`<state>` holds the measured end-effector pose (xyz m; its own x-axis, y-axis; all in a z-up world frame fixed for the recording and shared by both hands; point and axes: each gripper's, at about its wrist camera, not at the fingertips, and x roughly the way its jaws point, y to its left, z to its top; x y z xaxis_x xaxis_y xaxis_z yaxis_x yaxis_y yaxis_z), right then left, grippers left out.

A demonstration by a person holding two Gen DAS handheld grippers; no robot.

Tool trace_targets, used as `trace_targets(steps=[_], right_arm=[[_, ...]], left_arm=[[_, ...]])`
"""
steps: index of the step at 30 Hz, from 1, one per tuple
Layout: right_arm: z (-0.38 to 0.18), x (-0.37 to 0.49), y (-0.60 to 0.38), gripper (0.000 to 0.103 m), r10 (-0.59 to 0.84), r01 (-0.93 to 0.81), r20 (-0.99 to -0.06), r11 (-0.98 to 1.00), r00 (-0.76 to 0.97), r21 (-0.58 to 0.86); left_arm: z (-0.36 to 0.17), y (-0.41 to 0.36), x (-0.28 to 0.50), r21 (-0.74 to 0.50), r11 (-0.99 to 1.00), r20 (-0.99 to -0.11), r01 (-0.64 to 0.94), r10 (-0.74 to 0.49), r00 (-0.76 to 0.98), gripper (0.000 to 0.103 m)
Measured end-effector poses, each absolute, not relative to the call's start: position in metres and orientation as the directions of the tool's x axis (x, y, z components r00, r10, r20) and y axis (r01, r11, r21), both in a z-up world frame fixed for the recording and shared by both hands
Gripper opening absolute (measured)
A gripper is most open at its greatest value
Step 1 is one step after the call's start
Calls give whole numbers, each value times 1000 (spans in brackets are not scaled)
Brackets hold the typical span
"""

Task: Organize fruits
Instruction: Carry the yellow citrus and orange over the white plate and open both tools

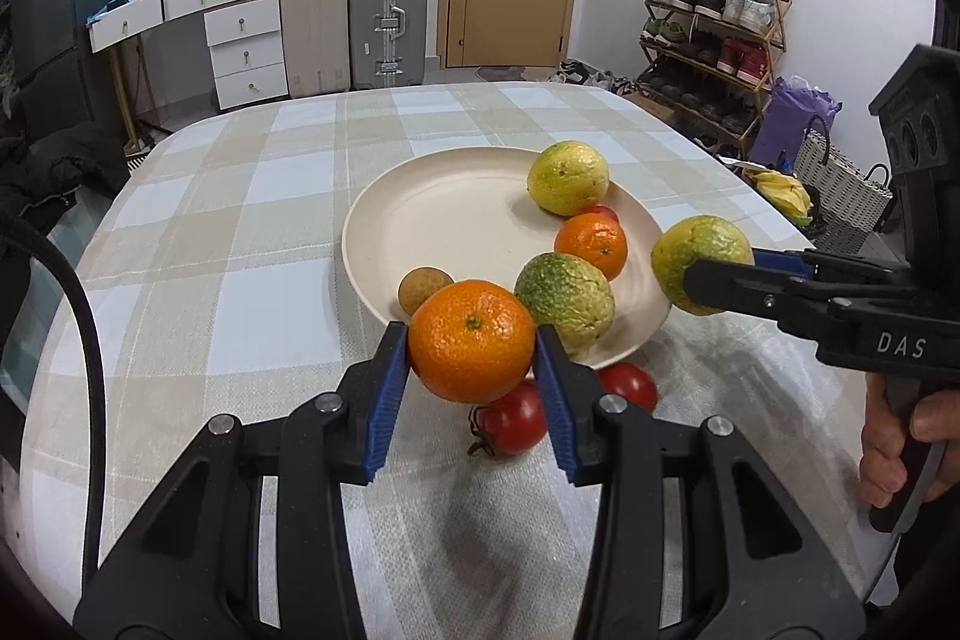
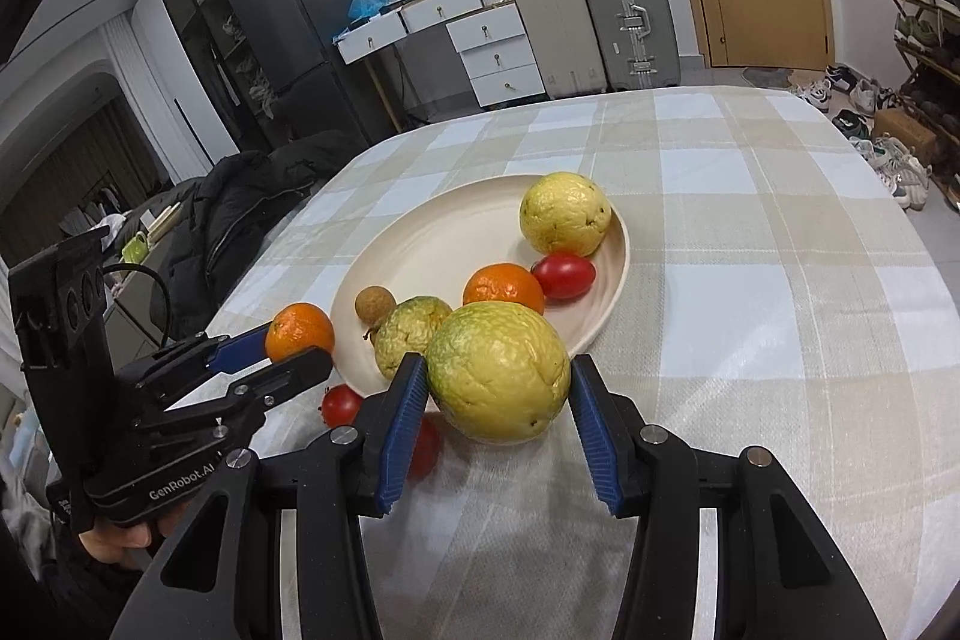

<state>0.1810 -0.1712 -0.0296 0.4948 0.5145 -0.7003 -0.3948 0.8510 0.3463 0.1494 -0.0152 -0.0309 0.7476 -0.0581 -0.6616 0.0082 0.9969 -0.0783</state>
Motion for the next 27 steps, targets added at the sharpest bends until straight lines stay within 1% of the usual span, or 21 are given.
trace_targets(steps=[17, 27], right_arm=[[-36, 197, -148, 49, 471, -416, -740, 865, 480, 280], [-44, 218, -152, 49, 477, -392, -738, 867, 478, 307]], left_arm=[[-45, -19, 185, -54, 998, -687, 10, -45, 725, 39], [-50, -18, 206, -44, 999, -705, 9, -37, 708, 39]])
